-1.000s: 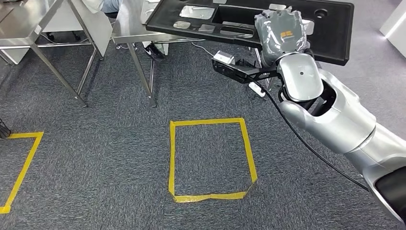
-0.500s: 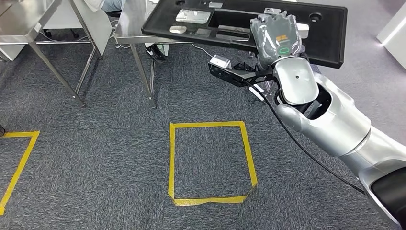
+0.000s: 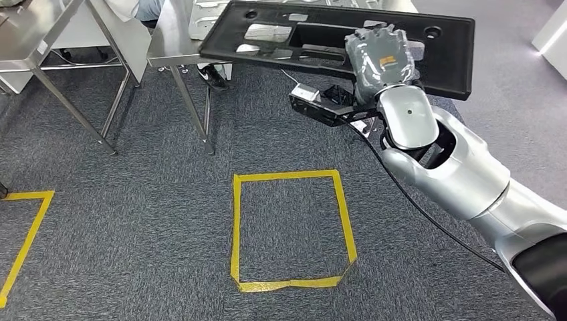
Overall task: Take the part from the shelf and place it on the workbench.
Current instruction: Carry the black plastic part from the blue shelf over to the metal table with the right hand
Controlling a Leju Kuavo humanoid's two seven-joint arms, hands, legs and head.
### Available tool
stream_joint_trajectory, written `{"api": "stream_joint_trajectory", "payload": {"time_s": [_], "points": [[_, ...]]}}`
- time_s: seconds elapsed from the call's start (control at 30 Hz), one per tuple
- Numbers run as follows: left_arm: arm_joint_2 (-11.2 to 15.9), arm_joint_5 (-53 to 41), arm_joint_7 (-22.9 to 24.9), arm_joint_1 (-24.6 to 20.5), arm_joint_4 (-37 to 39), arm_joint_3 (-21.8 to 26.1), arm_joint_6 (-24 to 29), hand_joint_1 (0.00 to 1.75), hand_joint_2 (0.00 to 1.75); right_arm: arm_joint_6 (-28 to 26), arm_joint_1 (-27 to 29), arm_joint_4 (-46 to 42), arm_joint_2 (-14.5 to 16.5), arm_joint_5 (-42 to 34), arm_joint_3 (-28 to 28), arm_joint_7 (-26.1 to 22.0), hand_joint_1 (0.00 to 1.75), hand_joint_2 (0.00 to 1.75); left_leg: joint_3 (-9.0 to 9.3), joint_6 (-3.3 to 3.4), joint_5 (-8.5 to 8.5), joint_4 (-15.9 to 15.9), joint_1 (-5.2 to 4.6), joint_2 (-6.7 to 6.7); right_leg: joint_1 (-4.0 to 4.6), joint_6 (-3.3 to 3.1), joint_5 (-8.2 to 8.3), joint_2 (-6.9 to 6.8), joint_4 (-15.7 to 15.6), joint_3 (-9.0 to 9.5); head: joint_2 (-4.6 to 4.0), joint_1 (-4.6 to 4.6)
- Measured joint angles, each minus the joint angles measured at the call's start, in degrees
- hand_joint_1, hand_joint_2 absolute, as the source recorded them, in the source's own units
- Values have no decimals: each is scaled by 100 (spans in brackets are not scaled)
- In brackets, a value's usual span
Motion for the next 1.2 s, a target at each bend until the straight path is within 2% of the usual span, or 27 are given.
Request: {"api": "stream_joint_trajectory", "payload": {"time_s": [0.03,0.07,0.13,0.17,0.2,0.27,0.33,0.37,0.4,0.47,0.5,0.53,0.57,0.63,0.67,0.7,0.77,0.87,0.93,1.0,1.03,1.07,1.13,1.2], "points": [[2,2,0,4,0,1,-4,0,175,-4,10,25,29,3,0,-22,175,175,-67,15,83,31,-2,0,14,-7,-18,8,0,25,0,0],[4,4,1,9,0,1,-8,0,175,-8,15,47,56,6,0,-37,175,175,-18,39,262,-162,-6,-1,26,-9,-38,15,0,56,0,1],[16,9,1,17,0,2,-9,0,175,-19,12,86,92,14,0,-45,175,175,306,113,690,-936,-29,-2,40,-2,-80,18,-4,125,0,4],[26,11,1,16,0,2,-9,0,175,-30,2,104,106,17,0,-47,175,175,458,144,810,-1266,-53,-3,46,11,-97,18,-8,143,0,5],[34,11,-2,12,0,3,-8,0,175,-41,-7,121,121,20,0,-49,175,175,557,166,859,-1472,-77,-4,47,32,-107,16,-15,153,0,4],[52,13,-6,1,0,8,-1,0,175,-60,-20,161,154,20,0,-74,175,175,611,190,831,-1566,-117,-6,39,89,-113,18,-42,161,0,-1],[64,14,-10,2,0,14,9,0,175,-73,-31,201,179,18,0,-120,175,175,685,232,853,-1653,-93,0,39,148,-149,9,-32,169,0,3],[67,16,-9,6,0,16,13,0,175,-83,-48,223,186,17,0,-140,175,175,731,259,865,-1704,-76,5,42,171,-217,2,81,127,0,11],[69,19,-8,8,0,17,11,0,175,-96,-68,245,191,16,0,-157,175,175,773,283,873,-1743,-59,11,42,190,-332,-5,317,16,0,20],[77,36,0,7,0,21,-7,0,175,-125,-92,297,211,8,0,-198,175,175,803,316,853,-1753,-58,15,28,219,-615,-12,1052,-370,0,30],[83,48,4,6,0,25,-19,0,175,-135,-86,326,225,3,1,-223,175,175,812,322,838,-1749,-56,13,19,235,-688,-15,1362,-560,0,30],[88,61,9,7,0,29,-33,0,175,-141,-74,362,241,-1,3,-248,175,175,825,320,818,-1743,-53,6,6,250,-656,-19,1487,-665,0,32],[92,73,12,9,0,33,-44,0,175,-143,-66,400,256,-2,5,-270,175,175,842,309,795,-1731,-47,-3,-9,262,-517,-24,1386,-660,0,32],[99,83,16,19,0,36,-65,0,175,-151,-72,463,287,-2,9,-295,175,175,873,262,727,-1681,-33,-27,-40,278,-107,-35,693,-387,0,33],[109,85,17,23,0,38,-72,0,175,-161,-87,486,312,-1,12,-305,175,175,854,225,682,-1633,-35,-43,-44,274,16,-34,353,-229,0,33],[121,90,19,25,0,42,-77,0,175,-173,-99,507,341,0,15,-313,175,175,840,188,650,-1599,-39,-57,-39,255,68,-32,138,-126,0,33],[142,100,31,25,0,62,-84,0,175,-195,-109,559,391,2,25,-327,175,175,814,123,621,-1573,-47,-85,-10,189,36,-31,34,-66,0,31],[153,113,52,29,0,85,-91,0,175,-204,-118,643,445,2,34,-336,175,175,782,48,533,-1462,-28,-71,-15,76,37,-57,-1,-39,0,18],[168,115,63,30,0,91,-91,0,175,-228,-128,685,496,-1,35,-345,175,175,507,2,279,-901,-18,-32,-14,20,16,-61,-20,4,0,1],[181,115,76,33,0,100,-90,0,175,-257,-119,731,531,-16,39,-372,175,175,95,-22,59,-179,-15,-18,9,-17,-17,-61,-20,43,0,-5],[184,115,81,36,0,103,-90,0,175,-263,-107,754,543,-25,42,-384,175,175,-32,-17,77,-18,-15,-16,22,-28,-36,-59,-20,66,0,-5],[184,115,86,39,0,104,-90,0,175,-266,-98,776,555,-33,45,-393,175,175,-56,-1,199,-72,-18,-15,35,-32,-54,-56,-20,92,0,-5],[187,113,93,44,0,108,-90,0,175,-268,-102,814,579,-40,46,-398,175,175,185,69,645,-742,-37,-14,51,-29,-97,-50,-23,157,0,-4],[204,99,126,37,0,114,-92,0,175,-283,-129,845,599,-42,46,-398,175,175,485,146,895,-1399,-82,-12,67,-7,-130,-46,-33,195,0,-2]]}}
